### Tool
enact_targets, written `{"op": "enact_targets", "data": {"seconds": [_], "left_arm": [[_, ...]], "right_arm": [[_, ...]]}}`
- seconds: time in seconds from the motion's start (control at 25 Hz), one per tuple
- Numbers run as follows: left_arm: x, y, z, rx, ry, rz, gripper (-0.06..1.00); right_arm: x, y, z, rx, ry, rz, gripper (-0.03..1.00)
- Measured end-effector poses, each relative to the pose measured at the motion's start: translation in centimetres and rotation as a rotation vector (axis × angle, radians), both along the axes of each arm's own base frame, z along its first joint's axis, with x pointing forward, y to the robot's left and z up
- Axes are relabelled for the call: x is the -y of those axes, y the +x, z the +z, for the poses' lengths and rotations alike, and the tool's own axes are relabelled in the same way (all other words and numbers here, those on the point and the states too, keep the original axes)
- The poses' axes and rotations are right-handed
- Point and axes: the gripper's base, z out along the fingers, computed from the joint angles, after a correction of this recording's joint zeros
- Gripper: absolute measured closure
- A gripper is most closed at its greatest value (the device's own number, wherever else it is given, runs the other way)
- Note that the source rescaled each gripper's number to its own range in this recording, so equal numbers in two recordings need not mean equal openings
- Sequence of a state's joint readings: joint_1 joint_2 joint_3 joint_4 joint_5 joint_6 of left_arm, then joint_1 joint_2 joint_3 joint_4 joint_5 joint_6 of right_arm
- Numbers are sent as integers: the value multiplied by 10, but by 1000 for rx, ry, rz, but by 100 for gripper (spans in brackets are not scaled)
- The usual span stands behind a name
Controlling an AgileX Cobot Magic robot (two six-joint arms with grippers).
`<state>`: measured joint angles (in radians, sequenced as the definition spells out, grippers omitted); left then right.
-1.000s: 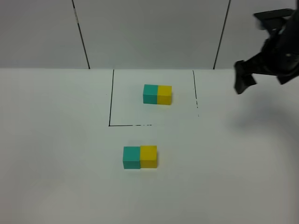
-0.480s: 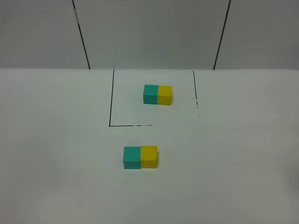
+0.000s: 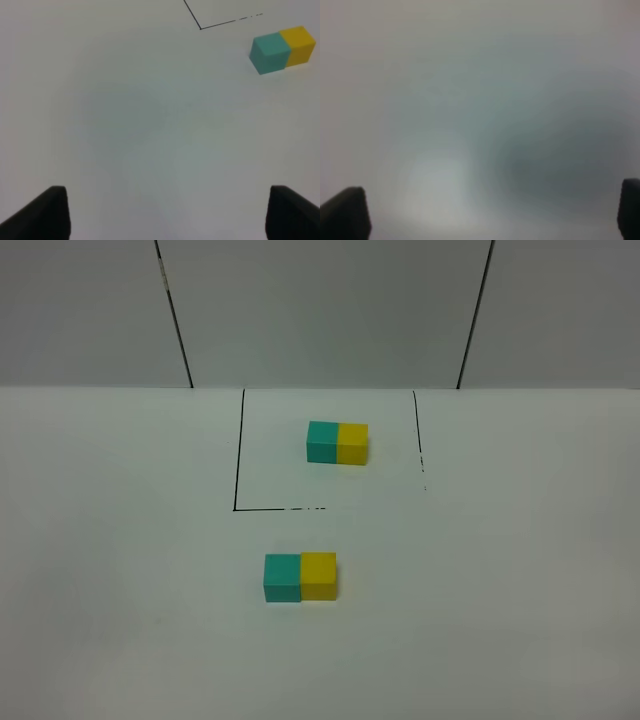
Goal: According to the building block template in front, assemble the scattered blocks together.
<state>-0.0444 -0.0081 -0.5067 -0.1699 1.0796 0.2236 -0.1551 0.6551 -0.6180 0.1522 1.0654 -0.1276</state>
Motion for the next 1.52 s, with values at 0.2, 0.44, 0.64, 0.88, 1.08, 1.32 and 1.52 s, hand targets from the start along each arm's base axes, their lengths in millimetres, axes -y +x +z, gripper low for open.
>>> {"op": "enact_targets", "data": {"seconds": [0.2,0.44,0.64,0.88,1.08,1.32,1.52], "left_arm": [[0,0,0,0,0,0,-4],[0,0,0,0,0,0,-4],[0,0,0,0,0,0,-4],[0,0,0,0,0,0,-4],[0,0,0,1,0,0,-4],[0,0,0,1,0,0,-4],[0,0,0,1,0,0,-4]], "right_arm": [[-11,-34,-6,175,-13,76,-3],[-17,-72,0,390,-44,175,-3],[-16,-87,-4,451,-71,226,-3],[-14,-94,-5,486,-62,254,-3],[-9,-104,-6,546,-65,191,-3],[-7,-104,-6,545,-68,129,-3],[-7,-104,-6,543,-80,90,-3]]}}
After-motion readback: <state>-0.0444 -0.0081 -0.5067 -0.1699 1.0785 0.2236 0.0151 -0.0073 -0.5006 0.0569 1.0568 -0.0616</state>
